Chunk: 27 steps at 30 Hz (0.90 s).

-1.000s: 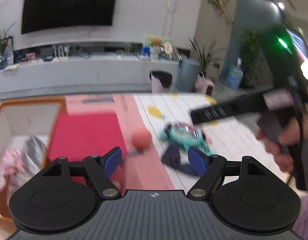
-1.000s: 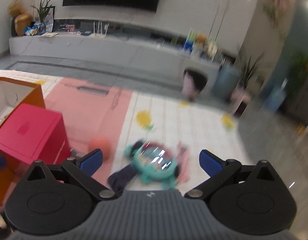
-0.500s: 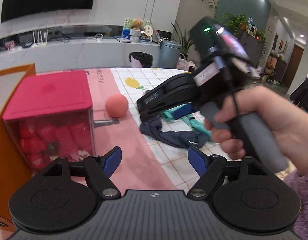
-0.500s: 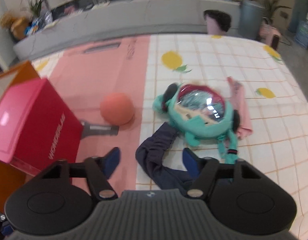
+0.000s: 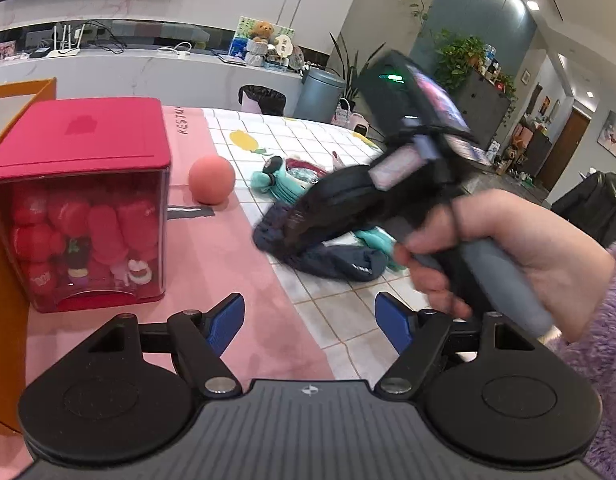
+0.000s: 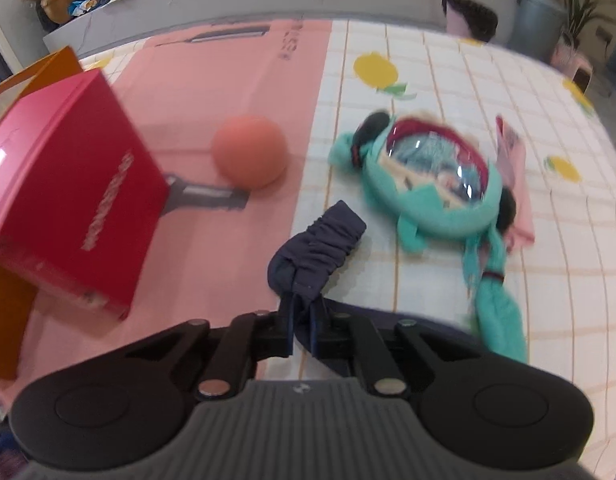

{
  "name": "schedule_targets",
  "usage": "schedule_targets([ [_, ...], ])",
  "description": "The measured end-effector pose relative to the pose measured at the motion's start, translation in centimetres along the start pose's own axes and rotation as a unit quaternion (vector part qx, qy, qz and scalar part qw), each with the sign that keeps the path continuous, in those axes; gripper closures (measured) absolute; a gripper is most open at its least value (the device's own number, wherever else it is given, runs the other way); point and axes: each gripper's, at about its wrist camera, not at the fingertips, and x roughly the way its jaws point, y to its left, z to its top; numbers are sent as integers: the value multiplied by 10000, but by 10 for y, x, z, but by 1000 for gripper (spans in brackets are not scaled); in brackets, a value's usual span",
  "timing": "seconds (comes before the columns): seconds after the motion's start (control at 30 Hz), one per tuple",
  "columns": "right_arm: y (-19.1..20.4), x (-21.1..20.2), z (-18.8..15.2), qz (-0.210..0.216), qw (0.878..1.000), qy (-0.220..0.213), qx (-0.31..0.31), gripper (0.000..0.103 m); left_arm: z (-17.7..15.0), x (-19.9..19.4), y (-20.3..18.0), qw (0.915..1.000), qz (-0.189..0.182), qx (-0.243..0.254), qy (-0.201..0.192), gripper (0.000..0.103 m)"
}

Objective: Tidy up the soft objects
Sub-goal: 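Grasp the navy fabric with the right gripper and lift it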

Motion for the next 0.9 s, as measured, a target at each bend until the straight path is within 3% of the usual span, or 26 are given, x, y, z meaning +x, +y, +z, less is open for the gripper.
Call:
schedule_targets([
  [0.17,0,-42,-32,-37,9997,215,84,99,2,-5,5,9998,120,-110,-61,16],
  [0.3,-39,-72,-53,233,9919,-91,1246,99,2,-7,8,9997,206,-157,-43,17],
  [0.47,-77,-61,-55,-424,9769,-22,2093,98,2,-6,10,9996,187,-207,37,17],
  [0.53,-86,-53,-52,-567,9718,66,2290,93,1,-5,9,9996,217,-174,55,17],
  [0.57,-89,-52,-52,-663,9687,93,2392,82,0,-5,8,9995,242,-163,76,17],
  [0.6,-91,-52,-52,-747,9664,110,2457,55,0,-3,8,9995,268,-160,105,17],
  [0.7,-94,-63,-55,-985,9624,-133,2530,13,-1,1,9,9991,319,-188,182,17],
  [0.8,-101,-62,-54,-854,9604,-234,2641,6,-3,2,11,9990,258,-266,257,17],
  [0.9,-105,-41,-52,-359,9558,205,2910,6,-5,4,10,9988,179,-302,330,17],
])
